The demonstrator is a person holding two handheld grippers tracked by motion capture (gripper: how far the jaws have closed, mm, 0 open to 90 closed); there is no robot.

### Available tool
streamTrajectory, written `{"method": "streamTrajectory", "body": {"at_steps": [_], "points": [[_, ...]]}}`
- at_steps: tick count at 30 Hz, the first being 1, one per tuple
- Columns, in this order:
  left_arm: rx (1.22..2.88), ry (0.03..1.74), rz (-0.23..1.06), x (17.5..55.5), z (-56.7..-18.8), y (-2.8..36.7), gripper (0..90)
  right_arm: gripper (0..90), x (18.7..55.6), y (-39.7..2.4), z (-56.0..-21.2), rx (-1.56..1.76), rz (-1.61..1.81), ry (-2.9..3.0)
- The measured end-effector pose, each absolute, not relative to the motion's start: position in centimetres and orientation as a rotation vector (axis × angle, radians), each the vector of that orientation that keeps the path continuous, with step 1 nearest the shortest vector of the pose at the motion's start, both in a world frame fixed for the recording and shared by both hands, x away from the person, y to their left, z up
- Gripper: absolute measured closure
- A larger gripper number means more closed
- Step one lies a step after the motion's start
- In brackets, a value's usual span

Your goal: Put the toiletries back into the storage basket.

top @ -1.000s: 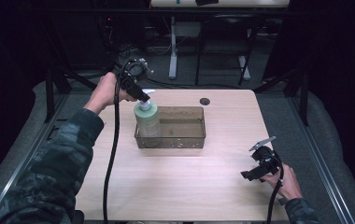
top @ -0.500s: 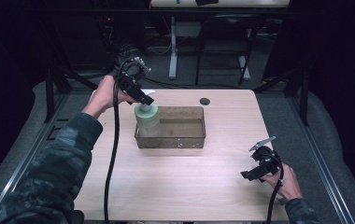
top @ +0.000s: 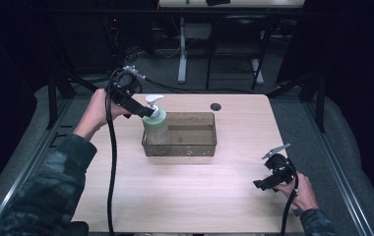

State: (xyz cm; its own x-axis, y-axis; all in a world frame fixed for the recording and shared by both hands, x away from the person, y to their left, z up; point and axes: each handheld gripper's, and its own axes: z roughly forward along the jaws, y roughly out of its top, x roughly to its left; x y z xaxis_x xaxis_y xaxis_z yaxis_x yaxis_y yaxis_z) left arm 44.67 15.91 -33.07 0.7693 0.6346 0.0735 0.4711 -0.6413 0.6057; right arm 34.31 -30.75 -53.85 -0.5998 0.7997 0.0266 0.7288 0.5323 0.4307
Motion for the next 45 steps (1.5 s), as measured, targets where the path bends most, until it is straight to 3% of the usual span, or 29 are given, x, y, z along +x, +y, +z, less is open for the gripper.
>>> {"method": "streamTrajectory", "body": {"at_steps": [16, 24, 34, 45], "points": [[2.384, 0.937, 0.406, 40.2, -38.9, 19.0, 0.0, 0.3, 34.2, -30.7, -53.8, 1.306, 0.597, 2.594], [2.368, 1.019, 0.361, 38.9, -43.1, 20.1, 0.0, 0.0, 34.3, -30.7, -53.8, 1.302, 0.598, 2.594], [2.341, 1.114, 0.295, 38.2, -48.3, 21.0, 0.0, 0.0, 34.3, -30.8, -53.8, 1.302, 0.595, 2.584], [2.385, 1.131, 0.266, 38.1, -50.9, 20.7, 0.0, 0.0, 34.3, -30.9, -53.7, 1.300, 0.609, 2.579]]}}
